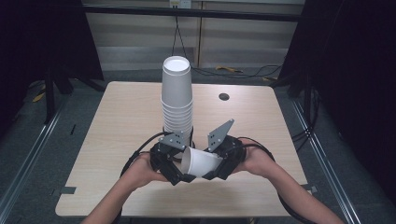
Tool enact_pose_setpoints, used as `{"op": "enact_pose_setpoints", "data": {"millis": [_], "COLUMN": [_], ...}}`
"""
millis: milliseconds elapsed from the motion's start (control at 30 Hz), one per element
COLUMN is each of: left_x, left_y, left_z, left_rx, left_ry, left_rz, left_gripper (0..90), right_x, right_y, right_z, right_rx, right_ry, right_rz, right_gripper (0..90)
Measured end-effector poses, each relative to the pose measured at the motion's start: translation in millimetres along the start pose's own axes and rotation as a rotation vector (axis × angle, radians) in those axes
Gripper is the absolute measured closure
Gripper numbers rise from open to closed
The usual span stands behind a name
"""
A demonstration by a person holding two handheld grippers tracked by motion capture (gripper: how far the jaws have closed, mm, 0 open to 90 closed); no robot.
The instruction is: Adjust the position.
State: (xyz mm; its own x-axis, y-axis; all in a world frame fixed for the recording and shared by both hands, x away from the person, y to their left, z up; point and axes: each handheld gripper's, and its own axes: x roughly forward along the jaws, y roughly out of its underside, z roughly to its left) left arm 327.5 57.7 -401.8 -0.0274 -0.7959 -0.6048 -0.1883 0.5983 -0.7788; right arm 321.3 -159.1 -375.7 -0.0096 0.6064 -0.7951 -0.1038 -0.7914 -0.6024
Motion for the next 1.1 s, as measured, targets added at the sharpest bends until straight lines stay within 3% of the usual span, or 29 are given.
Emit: {"op": "enact_pose_setpoints", "data": {"millis": [233, 567, 767, 1100], "left_x": [-0.8, -3.1, -3.7, -7.4], "left_y": [0.8, 2.0, 4.4, 2.3], "left_z": [1.2, 1.5, 1.2, -1.0], "left_rx": [-0.012, -0.026, -0.031, -0.03], "left_ry": [0.01, -0.007, 0.004, -0.022], "left_rz": [-0.031, -0.072, -0.108, -0.11], "left_gripper": [0.0, 1.0, 8.8, 10.8], "right_x": [-1.2, -2.8, -3.8, -2.3], "right_y": [2.1, 4.9, 6.0, 7.5], "right_z": [-1.9, -3.9, -4.4, -5.2], "right_rx": [0.015, 0.029, 0.036, 0.037], "right_ry": [-0.008, -0.001, 0.001, 0.007], "right_rz": [-0.024, -0.045, -0.06, -0.084], "right_gripper": [22.1, 21.9, 21.8, 21.1]}}
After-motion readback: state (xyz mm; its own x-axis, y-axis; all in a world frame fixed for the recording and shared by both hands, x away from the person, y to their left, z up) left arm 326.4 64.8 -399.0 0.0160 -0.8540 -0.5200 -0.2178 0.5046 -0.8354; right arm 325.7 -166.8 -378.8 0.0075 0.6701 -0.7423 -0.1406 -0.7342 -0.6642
